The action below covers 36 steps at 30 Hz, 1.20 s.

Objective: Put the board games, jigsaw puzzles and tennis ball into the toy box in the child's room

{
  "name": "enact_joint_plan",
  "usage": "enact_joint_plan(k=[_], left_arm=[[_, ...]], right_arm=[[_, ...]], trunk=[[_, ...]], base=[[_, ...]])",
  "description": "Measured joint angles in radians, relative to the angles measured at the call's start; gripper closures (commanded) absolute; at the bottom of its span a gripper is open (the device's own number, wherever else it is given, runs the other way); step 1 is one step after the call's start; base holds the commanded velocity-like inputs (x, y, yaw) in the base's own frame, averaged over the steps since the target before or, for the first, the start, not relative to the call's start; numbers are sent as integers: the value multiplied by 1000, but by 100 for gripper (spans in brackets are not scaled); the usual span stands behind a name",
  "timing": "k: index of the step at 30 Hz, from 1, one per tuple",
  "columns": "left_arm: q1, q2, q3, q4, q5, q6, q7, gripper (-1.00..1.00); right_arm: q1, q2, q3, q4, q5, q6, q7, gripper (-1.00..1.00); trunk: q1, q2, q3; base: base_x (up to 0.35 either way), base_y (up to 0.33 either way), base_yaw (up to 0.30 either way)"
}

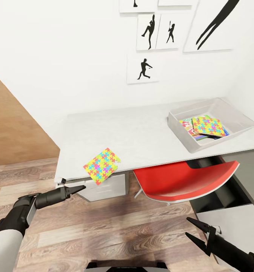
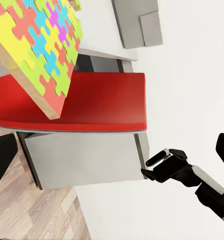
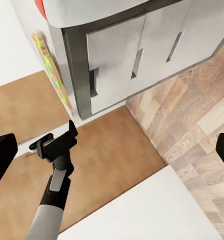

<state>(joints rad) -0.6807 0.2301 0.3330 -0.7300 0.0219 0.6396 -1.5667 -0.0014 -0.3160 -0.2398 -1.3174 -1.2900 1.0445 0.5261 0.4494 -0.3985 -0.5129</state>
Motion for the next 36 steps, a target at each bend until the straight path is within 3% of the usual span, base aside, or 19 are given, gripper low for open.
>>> enact_joint_plan(k=[13, 36], left_arm=[[0, 0, 2, 0, 1, 0, 0, -100], [1, 1, 4, 0, -2, -6, 0, -100]], right_arm=[[0, 4, 0, 0, 0, 0, 0, -100], [0, 6, 0, 0, 0, 0, 0, -100]], trunk=[[0, 0, 0], [4, -7, -3]], base=[[0, -138, 0], [0, -9, 0]])
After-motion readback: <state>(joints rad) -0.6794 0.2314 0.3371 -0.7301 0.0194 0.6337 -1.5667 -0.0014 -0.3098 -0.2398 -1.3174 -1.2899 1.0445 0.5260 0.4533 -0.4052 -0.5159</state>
